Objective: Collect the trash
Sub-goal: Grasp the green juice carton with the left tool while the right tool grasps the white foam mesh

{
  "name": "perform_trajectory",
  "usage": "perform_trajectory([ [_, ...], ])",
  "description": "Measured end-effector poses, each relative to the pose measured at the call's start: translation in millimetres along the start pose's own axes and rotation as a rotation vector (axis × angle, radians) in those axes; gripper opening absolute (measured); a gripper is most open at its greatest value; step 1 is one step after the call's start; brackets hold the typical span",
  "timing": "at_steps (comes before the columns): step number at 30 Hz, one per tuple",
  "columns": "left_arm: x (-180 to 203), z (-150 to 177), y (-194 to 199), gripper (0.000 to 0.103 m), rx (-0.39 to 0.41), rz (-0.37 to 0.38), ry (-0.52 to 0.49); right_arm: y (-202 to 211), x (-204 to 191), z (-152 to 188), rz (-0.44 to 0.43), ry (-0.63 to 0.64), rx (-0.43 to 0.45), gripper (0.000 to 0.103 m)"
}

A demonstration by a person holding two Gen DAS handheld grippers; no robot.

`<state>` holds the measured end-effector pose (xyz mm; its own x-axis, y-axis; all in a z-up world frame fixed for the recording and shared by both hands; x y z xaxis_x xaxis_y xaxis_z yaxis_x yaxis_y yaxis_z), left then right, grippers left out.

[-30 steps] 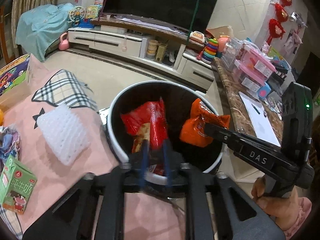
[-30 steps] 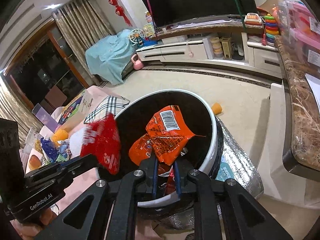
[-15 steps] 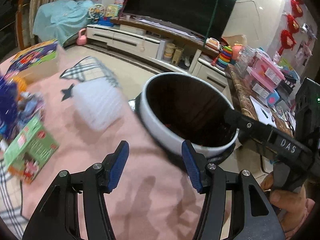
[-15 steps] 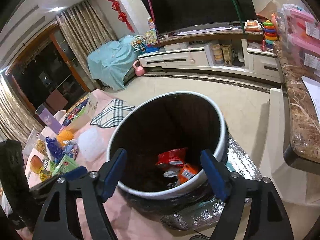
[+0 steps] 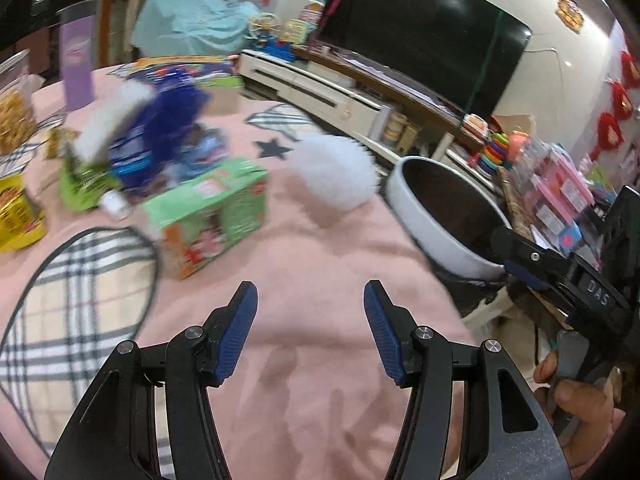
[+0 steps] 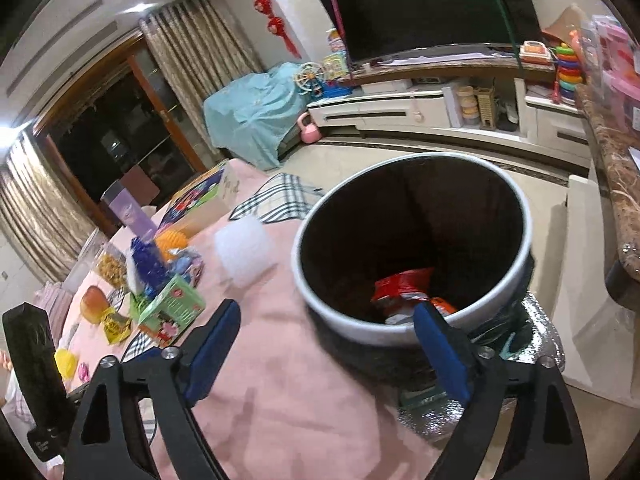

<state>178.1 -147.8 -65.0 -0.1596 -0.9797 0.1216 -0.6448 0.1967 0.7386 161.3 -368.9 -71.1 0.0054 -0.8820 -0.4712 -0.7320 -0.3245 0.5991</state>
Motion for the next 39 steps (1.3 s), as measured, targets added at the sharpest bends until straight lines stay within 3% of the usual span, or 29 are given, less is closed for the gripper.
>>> perform_trajectory([
  [4,-27,7,6,0.065,0.006,-0.033,0.032,-10,-19,11,-0.001,0.032,-0.021,0.1],
  [16,-82,18,14,0.07,0.007,-0.105,0.091,-36,-62,28,-0.06,0.099,-0.09,0.101],
  [29,-96,11,0,0.072,-0.028,-0.115,0.076,-62,-69,24,-0.072,0.133,-0.118,0.101],
  [39,-88,-18,-20,0.072,-0.03,-0.092,0.021,-84,-64,-5,-0.059,0.163,-0.091,0.098],
])
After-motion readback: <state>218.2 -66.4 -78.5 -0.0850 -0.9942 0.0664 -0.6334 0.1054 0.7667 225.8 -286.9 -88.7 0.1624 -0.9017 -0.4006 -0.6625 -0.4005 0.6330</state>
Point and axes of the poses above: each gripper's, at about its wrist camera, not at the fingertips, and y roughly against the way its jaws point, x to its right, z to its underside, the point moved 4 cm from there along -y, roughly the way its jaws point, and after that the axes turned 11 degrees about -z, right-handed, at the moved point
